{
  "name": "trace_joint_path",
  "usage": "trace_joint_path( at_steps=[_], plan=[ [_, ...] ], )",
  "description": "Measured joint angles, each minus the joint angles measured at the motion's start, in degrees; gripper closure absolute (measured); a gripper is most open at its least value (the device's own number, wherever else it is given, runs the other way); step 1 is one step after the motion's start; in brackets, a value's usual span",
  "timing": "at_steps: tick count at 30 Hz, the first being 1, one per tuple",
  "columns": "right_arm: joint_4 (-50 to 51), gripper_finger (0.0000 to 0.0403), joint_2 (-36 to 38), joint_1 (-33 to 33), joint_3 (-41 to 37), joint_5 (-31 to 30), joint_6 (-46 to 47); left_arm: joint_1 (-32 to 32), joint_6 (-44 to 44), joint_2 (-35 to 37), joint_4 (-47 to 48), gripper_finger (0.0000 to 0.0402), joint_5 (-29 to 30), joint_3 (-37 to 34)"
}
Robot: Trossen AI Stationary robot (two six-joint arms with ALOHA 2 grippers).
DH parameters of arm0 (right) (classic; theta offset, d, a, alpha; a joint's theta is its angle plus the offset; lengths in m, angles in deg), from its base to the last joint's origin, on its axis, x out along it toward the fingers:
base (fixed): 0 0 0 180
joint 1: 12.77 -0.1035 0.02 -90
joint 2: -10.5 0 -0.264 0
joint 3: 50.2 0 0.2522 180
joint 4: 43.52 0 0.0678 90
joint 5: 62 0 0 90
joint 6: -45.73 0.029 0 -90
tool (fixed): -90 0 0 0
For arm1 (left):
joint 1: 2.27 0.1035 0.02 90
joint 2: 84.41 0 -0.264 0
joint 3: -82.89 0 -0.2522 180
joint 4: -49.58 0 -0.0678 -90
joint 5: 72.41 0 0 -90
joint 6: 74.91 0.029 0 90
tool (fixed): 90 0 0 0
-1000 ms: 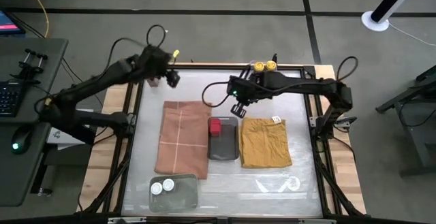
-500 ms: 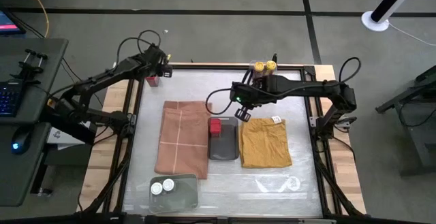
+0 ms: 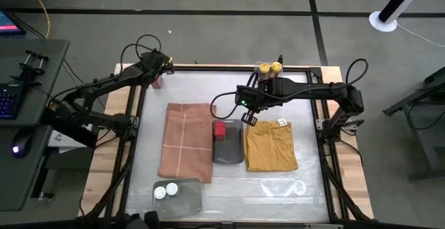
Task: Sort spices by type
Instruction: Put the red seasoning can into the black bin
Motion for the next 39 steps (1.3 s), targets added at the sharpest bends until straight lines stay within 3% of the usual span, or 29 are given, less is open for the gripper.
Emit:
trace_joint_path(
  at_steps=[15, 24, 39],
  plan=[
    [0.0, 0.0403, 0.0, -0.1, 0.0, 0.1, 1.4, -1.2, -3.2, -8.0, -0.1, 0.0401, 7.9, 0.0],
    [0.0, 0.0403, 0.0, -0.2, 0.0, 0.2, 1.0, -1.8, -9.4, -11.4, 1.5, 0.0401, 4.8, 0.3],
    [-0.6, 0.0402, 0.0, -0.1, 0.0, 0.2, 1.1, -11.4, -11.1, -11.6, -3.0, 0.0401, 1.6, 0.1]
  ],
)
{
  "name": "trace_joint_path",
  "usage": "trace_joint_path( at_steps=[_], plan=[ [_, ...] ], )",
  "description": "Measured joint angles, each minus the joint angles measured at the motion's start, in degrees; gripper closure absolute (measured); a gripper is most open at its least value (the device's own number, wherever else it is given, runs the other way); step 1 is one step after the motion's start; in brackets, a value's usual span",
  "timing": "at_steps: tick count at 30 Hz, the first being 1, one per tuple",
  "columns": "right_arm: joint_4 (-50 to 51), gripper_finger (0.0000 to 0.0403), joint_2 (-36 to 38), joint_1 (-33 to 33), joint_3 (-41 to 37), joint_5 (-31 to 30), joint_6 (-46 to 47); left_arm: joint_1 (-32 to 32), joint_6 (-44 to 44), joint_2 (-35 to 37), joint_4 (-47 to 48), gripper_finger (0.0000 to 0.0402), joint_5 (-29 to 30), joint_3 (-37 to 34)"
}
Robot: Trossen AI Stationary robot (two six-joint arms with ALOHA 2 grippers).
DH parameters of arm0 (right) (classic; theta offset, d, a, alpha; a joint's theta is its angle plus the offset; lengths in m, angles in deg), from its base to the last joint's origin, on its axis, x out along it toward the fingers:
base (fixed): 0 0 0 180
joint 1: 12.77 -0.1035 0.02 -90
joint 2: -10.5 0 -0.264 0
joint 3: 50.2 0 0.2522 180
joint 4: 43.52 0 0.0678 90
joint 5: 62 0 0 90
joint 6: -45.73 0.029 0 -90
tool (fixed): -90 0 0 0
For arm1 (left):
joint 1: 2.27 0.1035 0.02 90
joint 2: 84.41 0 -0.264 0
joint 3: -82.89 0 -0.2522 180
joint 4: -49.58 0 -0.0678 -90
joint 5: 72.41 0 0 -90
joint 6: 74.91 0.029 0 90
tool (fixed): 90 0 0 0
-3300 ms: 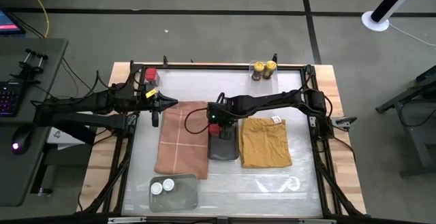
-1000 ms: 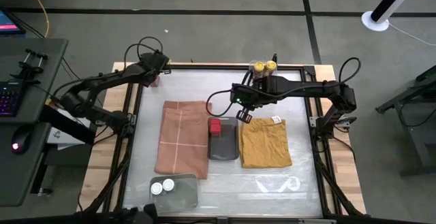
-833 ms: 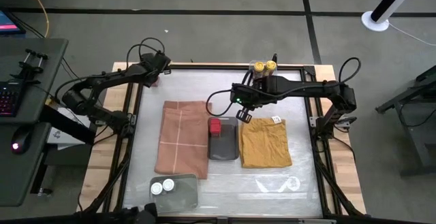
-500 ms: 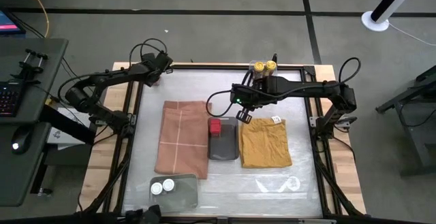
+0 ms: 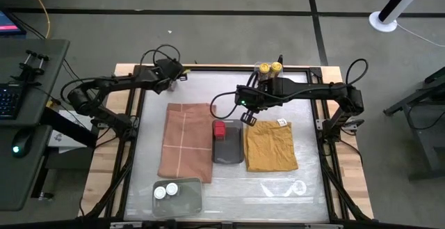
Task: Sort spices by type
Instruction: Put the red seasoning can into the black bin
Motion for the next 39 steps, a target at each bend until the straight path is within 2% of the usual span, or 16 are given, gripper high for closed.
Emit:
trace_joint_path(
  at_steps=[6, 11, 17, 21, 26, 28, 36, 37, 39],
  plan=[
    [-1.8, 0.0402, 0.0, 0.0, 0.0, 0.0, 0.0, -5.2, -3.0, -0.1, -4.0, 0.0401, -0.5, -0.1],
    [-2.6, 0.0402, 0.0, 0.0, 0.0, 0.0, 0.0, -10.1, 1.6, -0.2, -8.5, 0.0401, -1.8, -0.2],
    [-3.2, 0.0402, 0.0, 0.0, 0.0, 0.0, -0.2, -16.7, 7.7, -0.3, -9.6, 0.0401, -1.7, -0.3],
    [-4.0, 0.0402, 0.0, 0.0, 0.0, 0.0, -0.2, -20.5, 16.9, -0.3, -10.4, 0.0401, -2.5, -0.3],
    [-4.2, 0.0402, 0.0, 0.0, 0.0, 0.0, -0.2, -22.9, 38.5, -0.1, -10.1, 0.0401, -3.9, -0.2],
    [-4.2, 0.0402, 0.0, 0.0, 0.0, 0.0, -0.2, -22.8, 44.1, 0.7, -8.9, 0.0401, -4.2, -0.2],
    [-4.2, 0.0402, 0.0, -0.1, 0.0, 0.4, 0.2, -20.7, 52.2, 11.3, -4.1, 0.0401, -4.7, 1.9],
    [-4.2, 0.0402, 0.0, -0.1, 0.0, 0.4, 0.2, -20.6, 53.5, 12.9, -2.8, 0.0401, -5.6, 2.6],
    [-4.3, 0.0402, 0.0, -0.1, 0.0, 0.4, 0.2, -19.2, 55.3, 16.1, -0.6, 0.0401, -11.2, 3.9]
  ],
)
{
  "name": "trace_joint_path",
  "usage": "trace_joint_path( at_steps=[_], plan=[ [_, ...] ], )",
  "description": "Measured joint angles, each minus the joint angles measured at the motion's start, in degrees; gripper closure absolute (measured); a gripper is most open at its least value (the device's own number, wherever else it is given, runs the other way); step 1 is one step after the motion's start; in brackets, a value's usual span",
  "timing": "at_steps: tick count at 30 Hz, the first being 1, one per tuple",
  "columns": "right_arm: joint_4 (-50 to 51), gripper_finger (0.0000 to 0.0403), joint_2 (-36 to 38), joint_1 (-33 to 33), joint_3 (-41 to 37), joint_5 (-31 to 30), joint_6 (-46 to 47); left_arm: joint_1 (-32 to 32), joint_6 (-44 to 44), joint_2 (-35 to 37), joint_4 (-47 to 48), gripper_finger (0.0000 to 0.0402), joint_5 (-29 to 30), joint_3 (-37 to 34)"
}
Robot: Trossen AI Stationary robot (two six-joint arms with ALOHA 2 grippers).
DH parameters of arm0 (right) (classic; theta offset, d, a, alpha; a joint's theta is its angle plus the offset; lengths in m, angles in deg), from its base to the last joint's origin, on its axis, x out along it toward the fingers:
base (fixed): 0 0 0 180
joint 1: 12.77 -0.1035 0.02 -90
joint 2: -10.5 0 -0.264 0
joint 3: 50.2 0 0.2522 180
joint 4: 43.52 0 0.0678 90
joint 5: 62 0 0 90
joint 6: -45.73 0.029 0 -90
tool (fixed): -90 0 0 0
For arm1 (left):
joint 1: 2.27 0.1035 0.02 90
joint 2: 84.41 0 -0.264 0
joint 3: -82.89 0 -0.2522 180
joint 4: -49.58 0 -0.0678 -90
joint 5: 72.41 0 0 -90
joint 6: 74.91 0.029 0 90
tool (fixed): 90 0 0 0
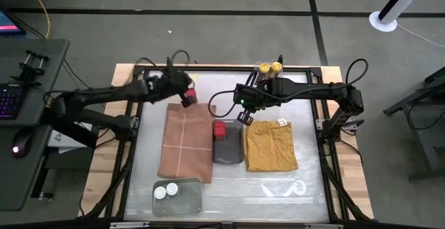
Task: Sort spices by type
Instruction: Put the red seasoning can into the black bin
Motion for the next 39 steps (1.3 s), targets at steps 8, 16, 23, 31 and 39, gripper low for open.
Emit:
trace_joint_path(
  at_steps=[8, 16, 23, 31, 39],
  plan=[
    [-2.1, 0.0402, 0.0, 1.2, 0.0, 0.8, -0.2, 18.1, -5.0, -1.7, 14.9, 0.04, -30.0, 5.1],
    [-3.6, 0.0402, 0.0, 1.9, 0.0, 3.9, -0.2, 25.7, -3.8, -10.0, 24.6, 0.0336, -58.3, 18.3],
    [-0.6, 0.0402, 0.0, 1.0, 0.0, 3.9, 0.1, 23.7, -3.9, -12.1, 26.0, 0.0299, -46.5, 22.2],
    [6.3, 0.0402, 2.1, -1.7, 0.0, 2.6, 0.5, 23.5, -3.9, -12.1, 28.0, 0.0298, -41.5, 22.2],
    [10.9, 0.0402, 7.4, -6.0, -0.1, -0.8, 5.3, 23.5, -4.0, -12.0, 29.1, 0.0298, -39.7, 22.2]
  ],
)
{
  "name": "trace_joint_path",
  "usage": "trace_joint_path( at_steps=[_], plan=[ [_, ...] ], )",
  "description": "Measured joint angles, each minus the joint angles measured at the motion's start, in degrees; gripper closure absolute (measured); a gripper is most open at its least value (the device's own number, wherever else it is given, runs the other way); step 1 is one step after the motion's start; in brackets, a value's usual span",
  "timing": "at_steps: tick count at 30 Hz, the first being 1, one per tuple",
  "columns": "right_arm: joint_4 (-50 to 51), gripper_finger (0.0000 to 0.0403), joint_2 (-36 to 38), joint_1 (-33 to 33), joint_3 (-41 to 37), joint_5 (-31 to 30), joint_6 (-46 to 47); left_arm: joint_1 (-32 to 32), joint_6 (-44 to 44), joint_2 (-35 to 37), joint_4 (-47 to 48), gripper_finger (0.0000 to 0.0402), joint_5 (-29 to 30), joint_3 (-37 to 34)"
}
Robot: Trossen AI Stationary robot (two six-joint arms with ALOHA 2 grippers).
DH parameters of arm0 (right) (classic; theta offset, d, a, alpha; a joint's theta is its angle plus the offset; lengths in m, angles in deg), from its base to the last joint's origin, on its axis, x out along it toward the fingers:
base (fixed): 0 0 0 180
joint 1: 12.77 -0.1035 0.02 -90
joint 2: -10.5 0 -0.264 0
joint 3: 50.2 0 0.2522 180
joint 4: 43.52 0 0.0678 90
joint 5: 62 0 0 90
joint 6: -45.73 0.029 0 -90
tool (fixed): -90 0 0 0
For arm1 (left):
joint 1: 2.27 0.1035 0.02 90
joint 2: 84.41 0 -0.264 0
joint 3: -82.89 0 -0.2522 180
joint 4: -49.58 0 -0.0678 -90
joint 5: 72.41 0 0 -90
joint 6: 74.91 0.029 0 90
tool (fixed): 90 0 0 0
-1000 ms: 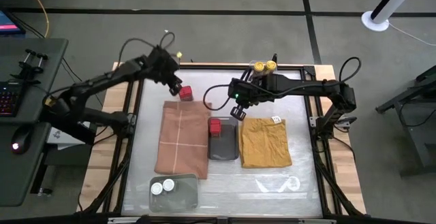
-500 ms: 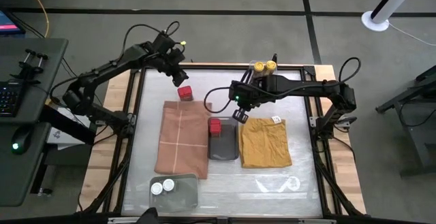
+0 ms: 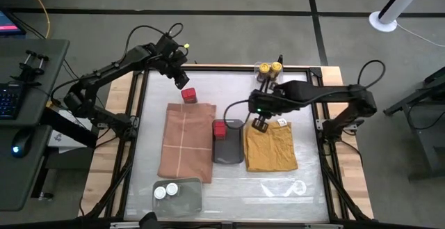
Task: Sort spices by type
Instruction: Put the red seasoning can into the black bin
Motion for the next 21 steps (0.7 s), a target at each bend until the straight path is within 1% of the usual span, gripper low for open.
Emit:
trace_joint_path(
  at_steps=[3, 6, 11, 16, 18, 21],
  plan=[
    [-0.1, 0.0402, 3.4, -1.6, -2.7, -0.5, 3.1, 0.0, 0.6, 0.0, 0.2, 0.0294, 0.0, 0.0],
    [-1.0, 0.0402, 8.4, -3.1, -9.1, -0.5, 9.2, 0.0, 0.8, -0.5, 1.5, 0.0274, 0.0, 0.0],
    [-7.1, 0.0402, 17.4, -6.3, -23.9, -0.1, 22.6, 0.0, 1.6, -2.5, 4.3, 0.0209, 0.0, 0.1],
    [-17.7, 0.0402, 23.7, -9.9, -36.2, 2.7, 33.7, -0.8, 2.1, -7.2, 9.8, 0.0141, 0.3, 3.1],
    [-21.6, 0.0402, 24.9, -11.2, -39.4, 2.8, 36.7, -1.7, 3.7, -9.4, 10.8, 0.012, 1.8, 4.7],
    [-26.1, 0.0402, 25.3, -12.7, -42.5, 3.6, 39.8, -3.4, 4.2, -12.4, 11.0, 0.0097, 6.2, 7.0]
  ],
)
